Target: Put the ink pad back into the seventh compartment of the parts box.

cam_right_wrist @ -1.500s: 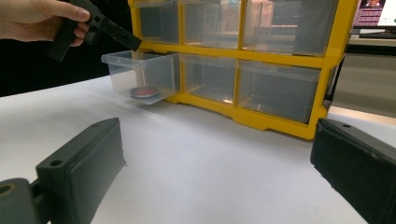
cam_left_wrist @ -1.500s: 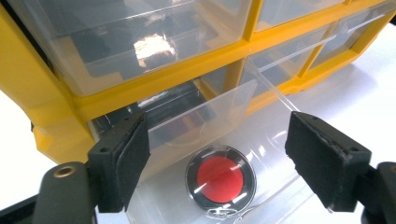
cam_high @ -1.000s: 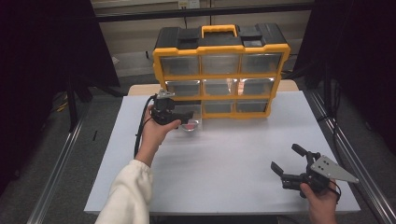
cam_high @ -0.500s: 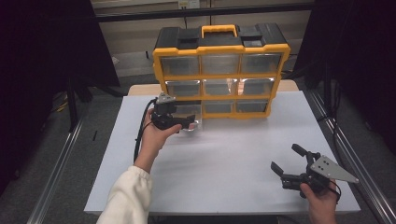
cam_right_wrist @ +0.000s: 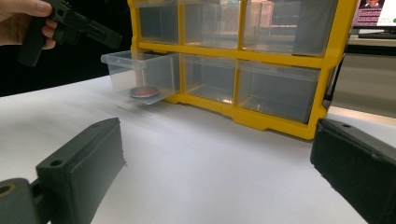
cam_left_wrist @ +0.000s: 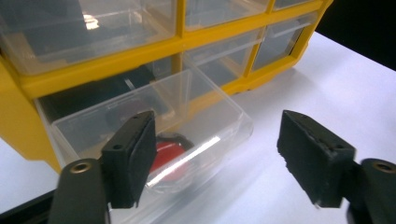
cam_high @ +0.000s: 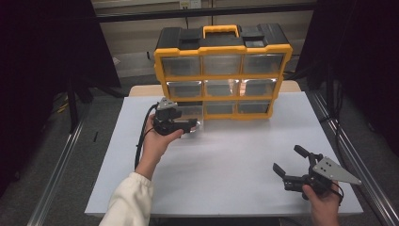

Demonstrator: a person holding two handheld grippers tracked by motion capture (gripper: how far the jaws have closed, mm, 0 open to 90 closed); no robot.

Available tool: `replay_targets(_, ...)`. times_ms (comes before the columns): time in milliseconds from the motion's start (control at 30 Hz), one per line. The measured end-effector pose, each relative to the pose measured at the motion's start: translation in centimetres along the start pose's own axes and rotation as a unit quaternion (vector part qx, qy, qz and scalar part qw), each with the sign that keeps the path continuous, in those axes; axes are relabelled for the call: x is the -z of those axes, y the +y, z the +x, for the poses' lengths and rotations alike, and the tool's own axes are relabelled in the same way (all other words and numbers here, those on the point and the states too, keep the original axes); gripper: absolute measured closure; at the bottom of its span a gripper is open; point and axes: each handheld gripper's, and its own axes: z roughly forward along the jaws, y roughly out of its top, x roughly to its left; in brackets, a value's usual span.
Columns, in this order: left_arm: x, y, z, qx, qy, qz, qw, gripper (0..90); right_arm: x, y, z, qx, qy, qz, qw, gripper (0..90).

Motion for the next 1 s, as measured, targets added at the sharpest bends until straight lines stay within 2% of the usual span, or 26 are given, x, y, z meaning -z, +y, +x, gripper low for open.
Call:
replay_targets(33, 0.0, -0.1, 0.0, 0.001, 0.006, 0.0, 1.0, 30.6, 0.0, 0.0, 0.0, -0.001, -0.001, 0.0, 1.0, 2.2)
replay_targets(567, 0.4, -0.9, -0.4, 0.0, 0.008, 0.004, 1.0, 42.2, 0.1, 0.0, 0.0, 0.0, -0.004, 0.0, 1.0, 2.2)
replay_targets(933, 0.4, -1.6, -0.6, -0.004, 0.008, 0.008, 0.9999, 55.6, 0.1, 0.0, 0.0, 0.002, -0.004, 0.0, 1.0, 2.2)
replay_targets(1000, 0.3, -1.7, -0.6, -0.004, 0.002, 0.007, 1.0, 58.6, 0.1, 0.0, 0.0, 0.001, -0.002, 0.0, 1.0, 2.2)
